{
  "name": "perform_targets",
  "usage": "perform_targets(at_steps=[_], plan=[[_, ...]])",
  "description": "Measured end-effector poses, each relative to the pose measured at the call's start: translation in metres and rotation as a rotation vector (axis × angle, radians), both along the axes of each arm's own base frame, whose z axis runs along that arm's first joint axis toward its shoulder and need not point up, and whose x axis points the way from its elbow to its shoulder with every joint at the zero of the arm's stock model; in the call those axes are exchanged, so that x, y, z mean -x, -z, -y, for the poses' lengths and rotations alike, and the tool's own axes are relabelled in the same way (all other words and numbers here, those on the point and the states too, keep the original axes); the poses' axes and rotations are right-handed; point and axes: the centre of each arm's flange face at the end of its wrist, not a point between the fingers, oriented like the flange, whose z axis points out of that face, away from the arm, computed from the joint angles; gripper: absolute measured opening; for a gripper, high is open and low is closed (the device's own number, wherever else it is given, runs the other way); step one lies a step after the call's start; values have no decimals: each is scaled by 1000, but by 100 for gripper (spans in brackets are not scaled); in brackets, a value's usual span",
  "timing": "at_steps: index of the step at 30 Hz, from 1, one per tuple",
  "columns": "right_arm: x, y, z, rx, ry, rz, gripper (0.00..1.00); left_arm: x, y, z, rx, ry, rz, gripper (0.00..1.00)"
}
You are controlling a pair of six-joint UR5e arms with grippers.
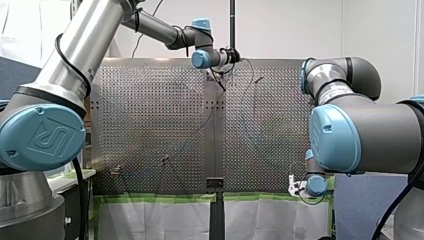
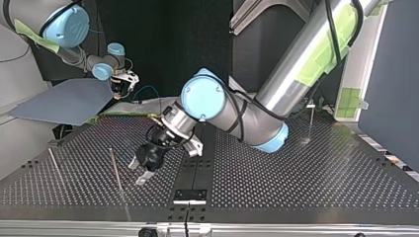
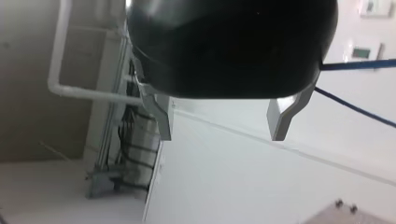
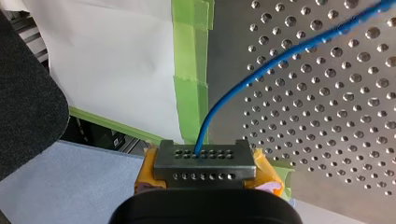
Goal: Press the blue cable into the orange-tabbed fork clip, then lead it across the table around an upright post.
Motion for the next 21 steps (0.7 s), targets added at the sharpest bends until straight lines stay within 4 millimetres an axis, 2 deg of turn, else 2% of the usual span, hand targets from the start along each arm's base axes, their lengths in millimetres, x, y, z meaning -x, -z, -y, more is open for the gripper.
perform_targets(at_steps=[10,15,21], plan=[[0,0,0,0,-2,1,0,8,-10,15,77,124,28,100],[0,0,0,-1,-2,2,0,19,-7,25,81,188,-8,100],[1,0,0,-2,-3,2,0,26,-2,27,50,172,-36,100]])
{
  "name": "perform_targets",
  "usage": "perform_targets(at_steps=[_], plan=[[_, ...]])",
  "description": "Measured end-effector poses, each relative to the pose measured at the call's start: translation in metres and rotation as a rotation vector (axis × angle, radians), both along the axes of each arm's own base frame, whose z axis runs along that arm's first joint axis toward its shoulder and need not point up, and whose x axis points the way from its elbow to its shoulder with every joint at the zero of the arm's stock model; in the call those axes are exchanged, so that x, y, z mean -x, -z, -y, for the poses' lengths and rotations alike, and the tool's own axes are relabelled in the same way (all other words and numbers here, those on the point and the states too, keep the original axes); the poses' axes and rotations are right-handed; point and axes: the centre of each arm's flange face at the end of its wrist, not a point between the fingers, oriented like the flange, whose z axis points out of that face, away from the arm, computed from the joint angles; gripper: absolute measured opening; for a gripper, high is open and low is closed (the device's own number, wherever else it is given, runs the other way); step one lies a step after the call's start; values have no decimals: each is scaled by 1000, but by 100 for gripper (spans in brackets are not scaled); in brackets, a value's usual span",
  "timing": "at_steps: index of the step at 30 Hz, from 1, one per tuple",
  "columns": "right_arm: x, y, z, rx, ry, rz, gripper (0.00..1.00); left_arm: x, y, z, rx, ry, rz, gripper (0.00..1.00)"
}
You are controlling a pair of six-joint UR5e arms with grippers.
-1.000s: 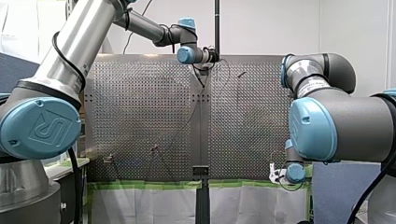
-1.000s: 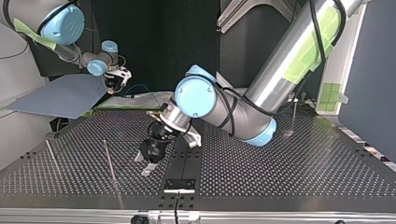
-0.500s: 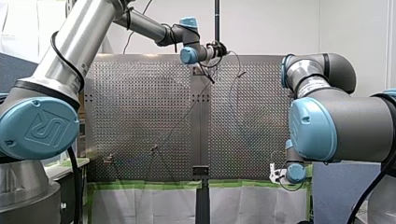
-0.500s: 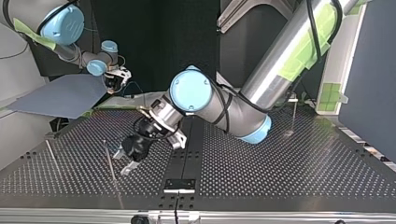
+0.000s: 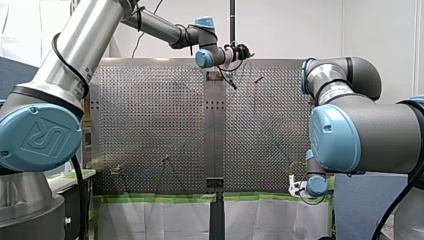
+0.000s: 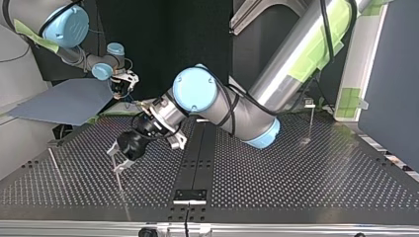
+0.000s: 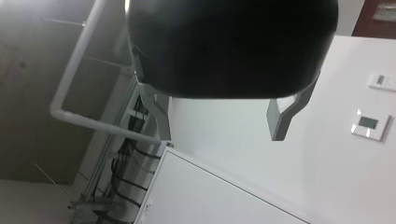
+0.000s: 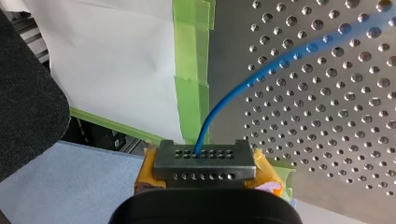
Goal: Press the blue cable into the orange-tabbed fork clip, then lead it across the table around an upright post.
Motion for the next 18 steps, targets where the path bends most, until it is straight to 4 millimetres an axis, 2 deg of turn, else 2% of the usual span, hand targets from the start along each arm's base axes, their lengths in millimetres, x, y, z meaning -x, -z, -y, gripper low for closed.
perform_targets(at_steps=[18], plan=[[4,2,0,-4,3,3,0,33,20,13,-173,-131,-40,100]])
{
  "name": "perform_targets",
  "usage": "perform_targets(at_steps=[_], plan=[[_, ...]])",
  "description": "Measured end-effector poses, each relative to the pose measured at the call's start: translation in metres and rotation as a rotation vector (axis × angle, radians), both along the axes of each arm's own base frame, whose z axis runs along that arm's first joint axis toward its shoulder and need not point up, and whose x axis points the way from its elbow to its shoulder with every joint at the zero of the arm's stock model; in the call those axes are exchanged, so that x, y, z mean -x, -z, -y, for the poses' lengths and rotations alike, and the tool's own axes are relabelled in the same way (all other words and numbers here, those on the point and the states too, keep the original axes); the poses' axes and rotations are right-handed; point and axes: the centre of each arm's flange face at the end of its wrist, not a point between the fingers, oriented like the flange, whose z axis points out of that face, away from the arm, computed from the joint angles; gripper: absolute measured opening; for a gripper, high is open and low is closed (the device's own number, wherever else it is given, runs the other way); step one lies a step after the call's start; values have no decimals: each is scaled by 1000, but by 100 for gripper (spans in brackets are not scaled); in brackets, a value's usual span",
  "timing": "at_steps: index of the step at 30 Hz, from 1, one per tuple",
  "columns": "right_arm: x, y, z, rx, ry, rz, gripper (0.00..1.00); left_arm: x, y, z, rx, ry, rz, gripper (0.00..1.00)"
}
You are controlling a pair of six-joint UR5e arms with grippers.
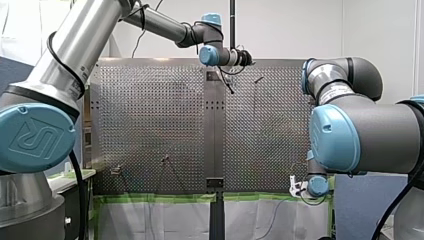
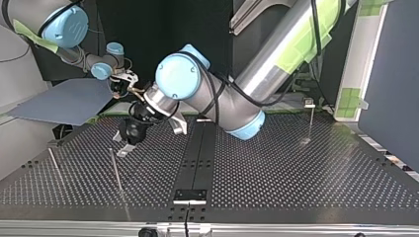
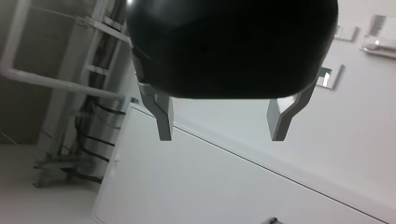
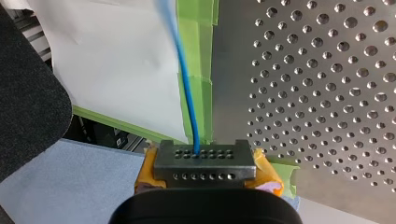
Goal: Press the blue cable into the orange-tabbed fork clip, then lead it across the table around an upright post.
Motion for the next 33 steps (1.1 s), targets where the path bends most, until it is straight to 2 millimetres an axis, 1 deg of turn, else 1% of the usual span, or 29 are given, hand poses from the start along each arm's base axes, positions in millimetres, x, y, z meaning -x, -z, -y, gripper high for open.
perform_targets(at_steps=[3,7,11,16,24,33], plan=[[0,0,0,0,0,0,0,9,4,6,-33,-11,-6,100],[0,0,0,-2,0,0,0,23,18,18,-88,-19,-21,100],[0,1,-1,-2,-2,1,0,26,32,22,-147,-46,-36,100],[0,1,-1,-2,-4,1,0,23,40,15,-213,-97,-46,100],[-1,1,-1,-2,-8,4,0,15,46,-2,-305,-175,-57,100],[-2,2,-1,-3,-15,8,0,20,52,-11,-424,-238,-66,100]])
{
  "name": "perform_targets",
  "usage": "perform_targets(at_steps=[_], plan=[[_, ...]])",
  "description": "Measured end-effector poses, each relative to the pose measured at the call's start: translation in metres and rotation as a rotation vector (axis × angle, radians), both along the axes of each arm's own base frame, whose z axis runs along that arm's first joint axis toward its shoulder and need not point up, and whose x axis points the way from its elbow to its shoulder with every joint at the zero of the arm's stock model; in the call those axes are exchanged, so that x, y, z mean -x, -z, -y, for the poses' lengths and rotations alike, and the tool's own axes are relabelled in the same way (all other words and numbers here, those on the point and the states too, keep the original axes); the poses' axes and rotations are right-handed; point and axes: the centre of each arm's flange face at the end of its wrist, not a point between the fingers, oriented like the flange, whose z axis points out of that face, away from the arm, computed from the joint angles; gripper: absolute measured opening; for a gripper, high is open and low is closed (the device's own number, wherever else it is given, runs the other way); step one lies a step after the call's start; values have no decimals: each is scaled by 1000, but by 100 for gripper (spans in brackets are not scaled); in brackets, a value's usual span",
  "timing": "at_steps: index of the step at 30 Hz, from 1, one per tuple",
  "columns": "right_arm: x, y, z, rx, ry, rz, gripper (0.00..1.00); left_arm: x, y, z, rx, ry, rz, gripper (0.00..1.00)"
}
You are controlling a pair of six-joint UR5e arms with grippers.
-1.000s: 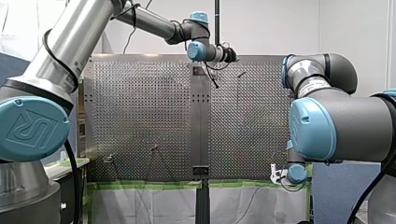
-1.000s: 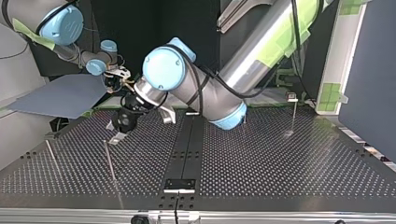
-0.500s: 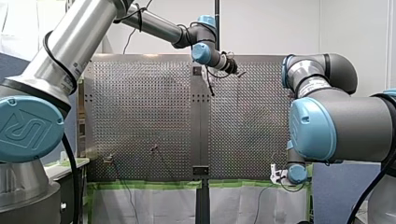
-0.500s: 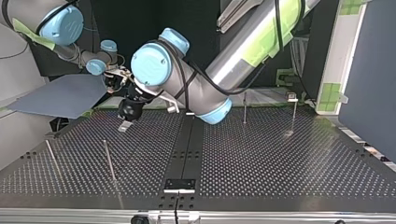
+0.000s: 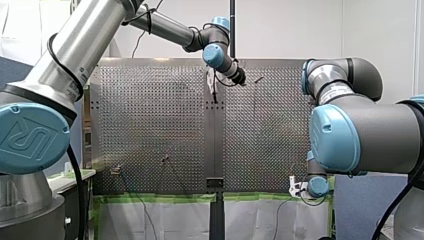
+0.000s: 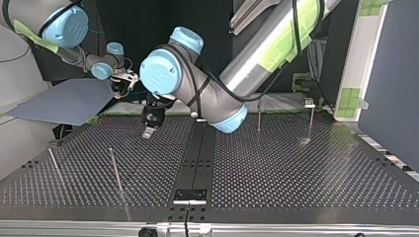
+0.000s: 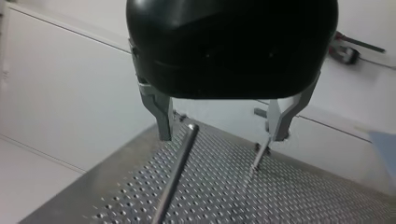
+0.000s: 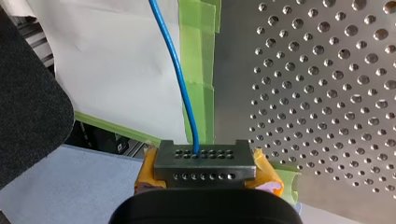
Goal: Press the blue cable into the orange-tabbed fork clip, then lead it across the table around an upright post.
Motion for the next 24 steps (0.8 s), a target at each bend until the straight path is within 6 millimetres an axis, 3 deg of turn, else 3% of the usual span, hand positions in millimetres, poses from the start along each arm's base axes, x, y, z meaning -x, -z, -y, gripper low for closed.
perform_targets(at_steps=[24], plan=[[0,5,-1,-7,-5,3,0,2,4,-24,-268,-153,42,100]])
